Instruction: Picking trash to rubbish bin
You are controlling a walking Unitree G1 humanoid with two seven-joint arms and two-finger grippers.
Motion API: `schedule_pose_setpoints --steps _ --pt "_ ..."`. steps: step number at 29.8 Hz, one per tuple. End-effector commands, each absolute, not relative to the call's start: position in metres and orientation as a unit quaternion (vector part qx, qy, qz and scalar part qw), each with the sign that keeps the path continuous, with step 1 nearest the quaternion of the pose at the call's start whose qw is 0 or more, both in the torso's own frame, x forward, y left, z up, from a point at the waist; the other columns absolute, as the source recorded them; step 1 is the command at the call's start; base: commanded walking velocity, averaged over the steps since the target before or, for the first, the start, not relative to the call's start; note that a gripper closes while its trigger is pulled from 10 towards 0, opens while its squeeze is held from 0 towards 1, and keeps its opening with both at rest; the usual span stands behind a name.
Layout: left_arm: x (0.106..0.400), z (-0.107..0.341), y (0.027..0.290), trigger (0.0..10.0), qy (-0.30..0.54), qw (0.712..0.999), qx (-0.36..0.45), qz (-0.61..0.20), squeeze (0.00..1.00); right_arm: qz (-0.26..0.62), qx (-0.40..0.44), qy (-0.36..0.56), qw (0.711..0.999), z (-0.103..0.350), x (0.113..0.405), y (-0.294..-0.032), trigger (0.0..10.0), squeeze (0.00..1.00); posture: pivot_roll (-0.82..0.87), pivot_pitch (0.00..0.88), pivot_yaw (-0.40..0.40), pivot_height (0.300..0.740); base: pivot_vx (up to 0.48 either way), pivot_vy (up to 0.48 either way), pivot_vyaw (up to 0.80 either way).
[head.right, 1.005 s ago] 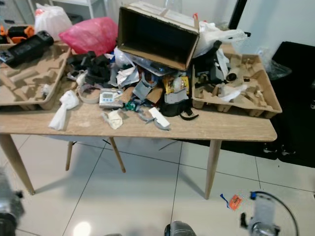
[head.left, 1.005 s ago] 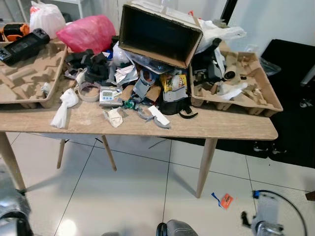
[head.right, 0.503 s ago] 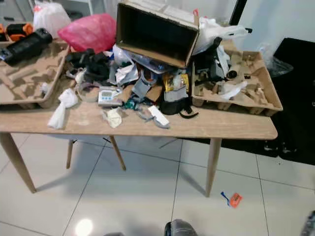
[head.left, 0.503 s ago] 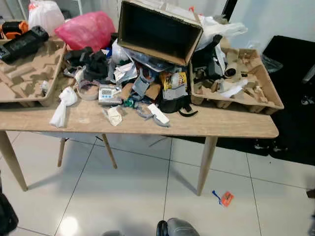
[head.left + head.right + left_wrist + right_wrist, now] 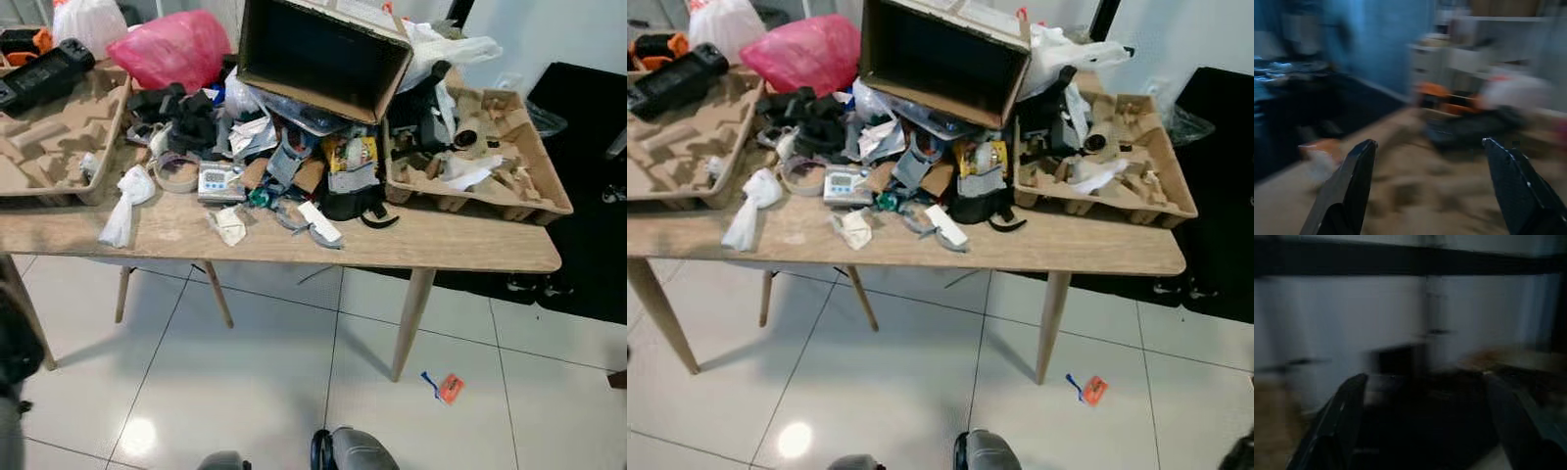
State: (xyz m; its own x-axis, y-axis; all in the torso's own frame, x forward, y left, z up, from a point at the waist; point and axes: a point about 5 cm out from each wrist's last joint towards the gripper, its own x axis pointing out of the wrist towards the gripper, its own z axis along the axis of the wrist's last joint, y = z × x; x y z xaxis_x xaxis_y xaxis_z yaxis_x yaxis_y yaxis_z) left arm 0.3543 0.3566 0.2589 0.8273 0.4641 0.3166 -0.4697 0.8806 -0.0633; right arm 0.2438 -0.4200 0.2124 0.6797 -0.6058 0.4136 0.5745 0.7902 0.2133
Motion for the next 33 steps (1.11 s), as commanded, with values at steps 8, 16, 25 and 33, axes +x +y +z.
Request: schedule_pose_setpoints --steps 8,16,25,33 --pt "0.380 0.227 0.306 10.0 -0.094 0.992 -0.035 0.070 0.00 0.000 0.056 -0.295 0.954 0.240 0.255 -0.359 10.0 0.00 0.11 0.099 -0.041 0.740 0.000 0.000 0.00" --pt "0.383 0.202 0.285 10.0 -0.015 0.999 0.001 -0.028 0.00 0.225 0.035 -0.229 0.946 0.227 0.255 -0.292 10.0 0.00 0.11 0.094 -0.040 0.740 0.000 0.000 0.00" --pt "0.385 0.204 0.266 10.0 -0.025 0.990 -0.026 -0.134 0.00 0.362 0.008 -0.125 0.924 0.198 0.269 -0.225 10.0 0.00 0.11 0.099 -0.038 0.740 0.000 0.000 0.00" --pt "0.381 0.200 0.253 10.0 -0.039 0.963 -0.118 -0.240 0.00 0.340 -0.023 -0.079 0.937 0.182 0.293 -0.198 10.0 0.00 0.11 0.099 -0.038 0.740 0.000 0.000 0.00"
